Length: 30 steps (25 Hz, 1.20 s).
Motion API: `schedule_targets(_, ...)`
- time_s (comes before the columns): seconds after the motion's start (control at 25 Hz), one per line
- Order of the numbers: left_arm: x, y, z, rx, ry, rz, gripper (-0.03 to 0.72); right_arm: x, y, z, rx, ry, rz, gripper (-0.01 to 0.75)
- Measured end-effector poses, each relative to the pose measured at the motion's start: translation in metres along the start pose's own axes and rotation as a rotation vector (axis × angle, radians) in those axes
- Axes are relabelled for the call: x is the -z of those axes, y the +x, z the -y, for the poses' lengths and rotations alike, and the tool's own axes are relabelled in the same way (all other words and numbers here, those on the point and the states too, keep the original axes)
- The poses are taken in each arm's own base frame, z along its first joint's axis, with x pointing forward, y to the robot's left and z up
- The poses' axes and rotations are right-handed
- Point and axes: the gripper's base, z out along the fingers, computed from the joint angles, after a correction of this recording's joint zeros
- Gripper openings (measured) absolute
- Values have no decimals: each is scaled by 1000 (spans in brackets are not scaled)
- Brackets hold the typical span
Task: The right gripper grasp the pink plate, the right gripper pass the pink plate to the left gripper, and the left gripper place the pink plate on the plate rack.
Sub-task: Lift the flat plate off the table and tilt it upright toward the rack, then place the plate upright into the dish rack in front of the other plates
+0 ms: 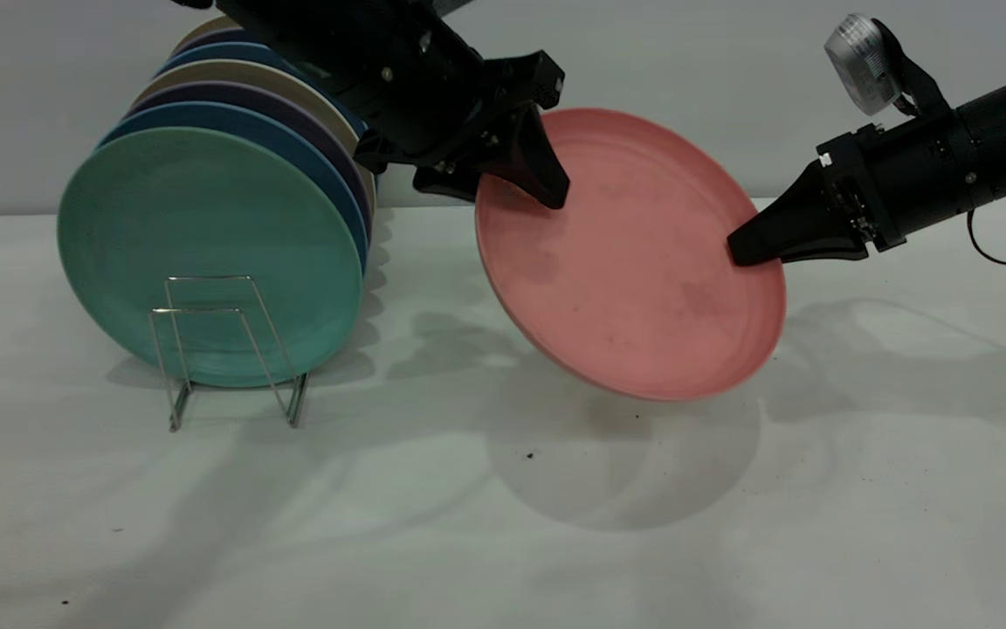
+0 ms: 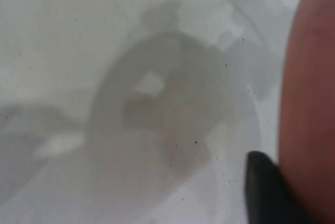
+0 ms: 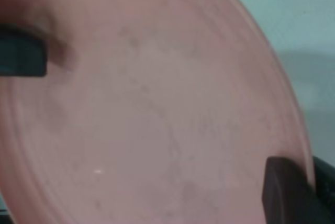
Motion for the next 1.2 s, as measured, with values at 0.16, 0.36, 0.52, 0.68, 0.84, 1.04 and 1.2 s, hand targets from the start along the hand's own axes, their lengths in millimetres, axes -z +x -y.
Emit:
schedule_targets(0.16, 0, 0, -1, -17, -3, 3, 85, 0, -1, -1, -11, -11, 12, 53)
schedule_targets(0.36, 2, 0, 1, -80, 0, -12, 85, 7, -15, -12, -99, -59, 66, 250)
schedule_targets(0.52, 18, -4, 7, -180, -28, -19, 85, 37, -54, -47, 4, -82, 137, 498)
schedule_targets(0.68, 48, -11, 7, -295, -89, -21, 85, 86, -100, -107, 175, -88, 241, 636)
schedule_targets(0.84, 101, -16, -4, -463, -190, -70, 85, 146, -123, -174, 292, -71, 335, 616)
schedule_targets(1.04, 178, -15, -11, -713, -283, -124, 84, 191, -109, -246, 355, 83, 226, 474)
schedule_targets(1.2, 222, -11, -16, -916, -326, -141, 84, 209, -82, -297, 394, 236, 116, 341)
